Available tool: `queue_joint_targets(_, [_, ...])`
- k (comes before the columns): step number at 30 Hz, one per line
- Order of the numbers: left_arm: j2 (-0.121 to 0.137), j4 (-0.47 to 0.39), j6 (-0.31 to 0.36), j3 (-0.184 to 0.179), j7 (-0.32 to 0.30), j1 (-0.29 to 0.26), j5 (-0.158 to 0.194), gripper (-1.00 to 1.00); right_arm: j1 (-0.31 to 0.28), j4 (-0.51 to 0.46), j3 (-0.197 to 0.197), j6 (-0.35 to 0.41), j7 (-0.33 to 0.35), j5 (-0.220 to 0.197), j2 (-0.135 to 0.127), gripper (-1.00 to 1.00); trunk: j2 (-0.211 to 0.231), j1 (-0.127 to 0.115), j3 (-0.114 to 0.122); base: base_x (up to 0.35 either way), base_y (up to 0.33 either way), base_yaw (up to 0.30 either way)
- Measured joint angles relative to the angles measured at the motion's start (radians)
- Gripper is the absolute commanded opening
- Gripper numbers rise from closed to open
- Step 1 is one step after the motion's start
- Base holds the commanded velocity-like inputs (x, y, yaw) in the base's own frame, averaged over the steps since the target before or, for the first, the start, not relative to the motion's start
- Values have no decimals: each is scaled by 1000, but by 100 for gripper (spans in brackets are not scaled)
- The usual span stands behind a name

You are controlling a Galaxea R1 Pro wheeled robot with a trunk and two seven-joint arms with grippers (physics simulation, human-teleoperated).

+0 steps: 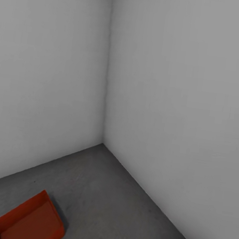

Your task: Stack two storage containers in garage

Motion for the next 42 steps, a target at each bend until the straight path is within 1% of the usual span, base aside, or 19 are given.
queue_joint_targets(7, [0, 0, 0, 0, 0, 0, 0, 100, 0, 0, 0, 0, 0, 0, 0, 100, 0, 0, 0, 0, 0, -223])
queue_joint_targets(13, [1, 0, 0, 0, 1, 0, 0, 100, 0, 0, 0, 2, 0, -7, -1, 100, 0, 0, 0, 0, 0, -35])
queue_joint_targets(18, [1, 0, 0, 0, 1, 0, 0, 100, 0, 0, 0, 1, 0, -3, -1, 100, 0, 0, 0, 0, 0, 0])
queue_joint_targets(22, [0, 0, 0, -1, 1, 0, 0, 100, 0, 0, 0, 1, 21, -3, 0, 100, 0, 0, 0, 0, 0, -63])
queue_joint_targets(42, [0, 0, 0, 0, 1, 0, 0, 100, 0, 0, -1, 0, 21, -6, 0, 100, 0, 0, 0, 0, 0, -232])
